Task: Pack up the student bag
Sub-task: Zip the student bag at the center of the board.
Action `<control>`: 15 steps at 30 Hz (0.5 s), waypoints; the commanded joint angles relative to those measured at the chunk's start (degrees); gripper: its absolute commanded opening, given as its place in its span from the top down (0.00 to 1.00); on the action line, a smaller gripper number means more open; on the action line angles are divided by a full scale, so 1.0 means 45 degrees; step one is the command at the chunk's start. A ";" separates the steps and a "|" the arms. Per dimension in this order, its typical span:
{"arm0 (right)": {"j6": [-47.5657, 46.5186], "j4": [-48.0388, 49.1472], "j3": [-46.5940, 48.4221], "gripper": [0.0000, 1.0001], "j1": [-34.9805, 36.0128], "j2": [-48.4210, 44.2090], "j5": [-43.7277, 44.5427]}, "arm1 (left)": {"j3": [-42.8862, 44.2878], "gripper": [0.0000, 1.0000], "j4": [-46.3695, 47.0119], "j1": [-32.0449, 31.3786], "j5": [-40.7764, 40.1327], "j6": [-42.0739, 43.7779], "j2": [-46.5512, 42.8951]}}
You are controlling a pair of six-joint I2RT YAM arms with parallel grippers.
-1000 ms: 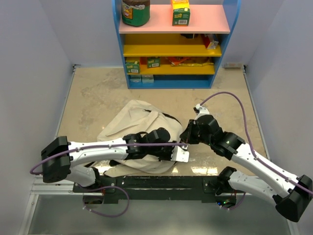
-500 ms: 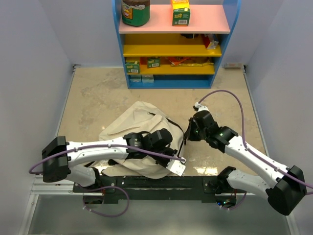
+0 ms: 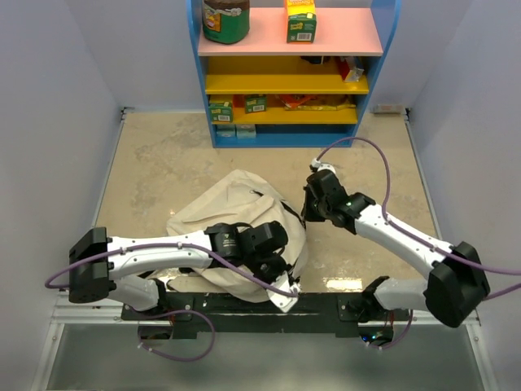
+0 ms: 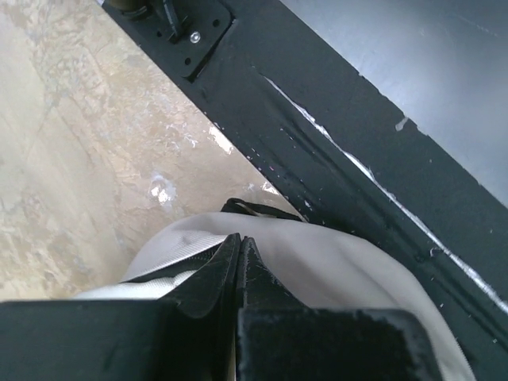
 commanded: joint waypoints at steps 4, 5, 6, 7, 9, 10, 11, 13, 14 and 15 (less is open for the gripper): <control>-0.0758 0.2797 0.2179 1.00 -0.0452 0.2309 0.1609 | 0.0964 1.00 -0.2857 -0.1407 0.2587 0.2086 -0.0270; -0.0758 0.3069 0.2396 1.00 -0.0491 0.2564 0.1629 | 0.0985 1.00 -0.2976 -0.1659 0.2509 0.2301 -0.0192; -0.0739 0.3169 0.2669 1.00 -0.0550 0.3146 0.1649 | 0.1043 1.00 -0.3036 -0.1778 0.2276 0.2497 -0.0172; -0.0681 0.3228 0.3252 1.00 -0.0666 0.3423 0.1668 | 0.1179 1.00 -0.3094 -0.1837 0.2197 0.2537 -0.0114; -0.0622 0.3287 0.3822 1.00 -0.0842 0.3970 0.1824 | 0.1375 1.00 -0.3017 -0.1857 0.1595 0.2461 0.0023; -0.0564 0.3306 0.4288 1.00 -0.1133 0.4359 0.1922 | 0.1588 1.00 -0.2765 -0.1838 0.1262 0.2344 0.0062; -0.0524 0.3171 0.4525 1.00 -0.1329 0.4576 0.1923 | 0.1726 0.91 -0.2705 -0.1799 0.0852 0.2207 0.0159; -0.0427 0.2995 0.5090 1.00 -0.1971 0.4869 0.2097 | 0.2038 0.72 -0.2645 -0.1430 -0.0205 0.1971 0.0219; -0.0426 0.2897 0.5210 1.00 -0.2189 0.4910 0.2118 | 0.2117 0.59 -0.2762 -0.0751 -0.0265 0.2184 0.0180; -0.0465 0.2838 0.5308 1.00 -0.2365 0.4930 0.2157 | 0.2195 0.50 -0.2859 -0.0357 -0.0343 0.2457 0.0160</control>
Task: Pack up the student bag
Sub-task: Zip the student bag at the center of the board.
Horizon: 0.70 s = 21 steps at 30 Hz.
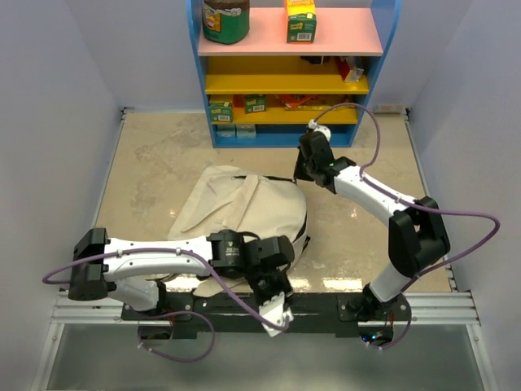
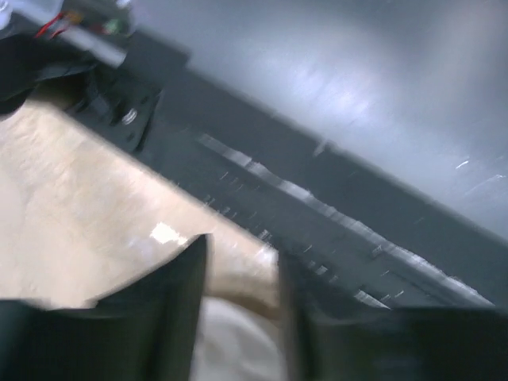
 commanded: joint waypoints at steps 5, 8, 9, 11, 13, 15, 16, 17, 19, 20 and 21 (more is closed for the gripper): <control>-0.0288 0.0197 0.1084 1.00 -0.1578 -0.0014 0.1663 | 0.2600 0.17 -0.1129 0.3967 -0.0854 -0.0676 0.0267; 0.0161 -0.0172 0.0772 1.00 -0.1929 -0.0015 0.1819 | 0.4064 0.02 -0.1444 0.5120 -0.1184 -0.1613 0.0424; 0.0336 -0.0252 0.0674 1.00 -0.2027 -0.0111 0.1840 | 0.4416 0.02 -0.1347 0.5416 -0.1302 -0.2390 0.0444; 0.0552 -0.0155 0.0167 1.00 -0.2320 -0.0384 0.1646 | 0.5354 0.01 -0.1171 0.6253 -0.1848 -0.3349 0.0444; 0.0592 -0.0252 -0.0087 1.00 -0.2321 -0.0697 0.1432 | 0.5959 0.01 -0.1596 0.6822 -0.2122 -0.4076 0.0444; 0.0476 0.0020 -0.0399 0.83 -0.2321 -0.1241 0.0847 | 0.5885 0.00 -0.1542 0.7896 -0.2143 -0.5008 0.0133; 0.0359 0.0137 -0.0730 0.57 -0.2321 -0.1458 0.0593 | 0.5556 0.00 -0.1445 0.8344 -0.2085 -0.5324 0.0035; 0.0261 0.0467 -0.0926 0.43 -0.2321 -0.1769 0.0320 | 0.5320 0.00 -0.1250 0.9199 -0.2142 -0.5733 -0.0217; -0.0051 0.0549 -0.1259 0.02 -0.2301 -0.2335 -0.0130 | 0.4639 0.00 -0.0763 1.0121 -0.2298 -0.6965 -0.0453; -0.0169 0.0626 -0.1338 0.01 -0.2320 -0.2532 -0.0248 | 0.4383 0.00 -0.0625 1.1209 -0.2222 -0.7123 -0.0686; -0.0247 0.0743 -0.1435 0.01 -0.2301 -0.2727 -0.0424 | 0.4052 0.00 -0.0372 1.1838 -0.2086 -0.7511 -0.0843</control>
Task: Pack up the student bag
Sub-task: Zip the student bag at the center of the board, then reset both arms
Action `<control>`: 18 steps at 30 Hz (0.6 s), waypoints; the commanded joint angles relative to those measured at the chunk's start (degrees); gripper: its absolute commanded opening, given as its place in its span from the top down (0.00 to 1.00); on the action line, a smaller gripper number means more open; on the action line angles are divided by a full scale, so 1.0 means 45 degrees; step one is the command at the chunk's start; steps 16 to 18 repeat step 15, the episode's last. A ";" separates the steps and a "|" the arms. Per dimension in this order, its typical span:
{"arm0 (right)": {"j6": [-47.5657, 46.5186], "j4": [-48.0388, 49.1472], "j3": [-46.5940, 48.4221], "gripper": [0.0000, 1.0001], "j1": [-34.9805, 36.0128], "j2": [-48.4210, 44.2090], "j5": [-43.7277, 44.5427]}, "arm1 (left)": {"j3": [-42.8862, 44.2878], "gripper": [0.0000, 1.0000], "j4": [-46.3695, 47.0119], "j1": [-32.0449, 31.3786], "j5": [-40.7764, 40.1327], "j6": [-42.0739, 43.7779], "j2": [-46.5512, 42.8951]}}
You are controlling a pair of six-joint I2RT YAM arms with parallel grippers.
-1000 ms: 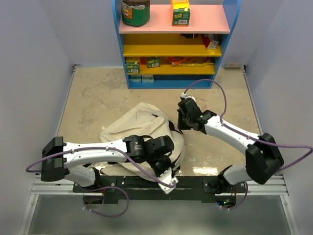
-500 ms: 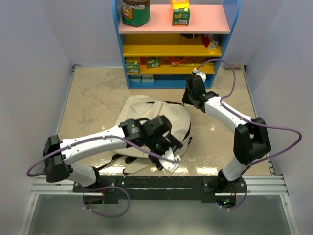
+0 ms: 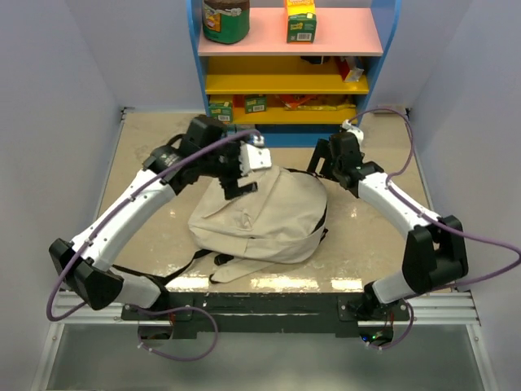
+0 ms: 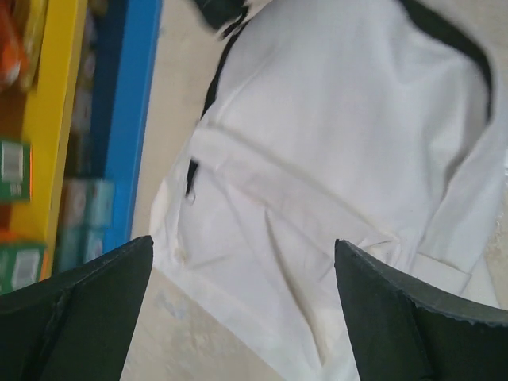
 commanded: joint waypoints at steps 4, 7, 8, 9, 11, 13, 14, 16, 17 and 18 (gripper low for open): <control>-0.0715 0.1329 -0.0796 0.01 -0.0033 -0.2213 -0.1726 | -0.2955 0.00 0.1654 0.4744 0.0762 -0.3394 -0.1401; -0.0930 0.1543 -0.1283 0.01 -0.0033 -0.2877 -0.2136 | -0.4050 0.00 0.2493 0.6013 0.0684 -0.4176 -0.1889; -0.0989 0.1814 -0.1479 0.01 -0.0013 -0.3362 -0.2350 | -0.4287 0.00 0.2767 0.6597 0.0606 -0.4371 -0.2161; -0.1086 0.1933 -0.1694 0.01 -0.0013 -0.3580 -0.2391 | -0.4463 0.00 0.3022 0.6854 0.0470 -0.4933 -0.2299; -0.1184 0.2420 -0.2338 0.01 -0.0013 -0.4146 -0.2469 | -0.4699 0.00 0.3394 0.7439 0.0372 -0.5250 -0.2572; -0.1301 0.2578 -0.2865 0.01 -0.0013 -0.4733 -0.2567 | -0.5087 0.00 0.3919 0.7773 0.0487 -0.5953 -0.2826; -0.1340 0.2482 -0.2945 0.01 -0.0013 -0.4851 -0.2567 | -0.5245 0.00 0.4058 0.7890 0.0624 -0.5935 -0.3098; -0.1476 0.2404 -0.2985 0.01 -0.0013 -0.5064 -0.2548 | -0.5498 0.00 0.4291 0.7911 0.0412 -0.5858 -0.3256; -0.1476 0.2404 -0.2985 0.01 -0.0013 -0.5064 -0.2548 | -0.5498 0.00 0.4291 0.7911 0.0412 -0.5858 -0.3256; -0.1476 0.2404 -0.2985 0.01 -0.0013 -0.5064 -0.2548 | -0.5498 0.00 0.4291 0.7911 0.0412 -0.5858 -0.3256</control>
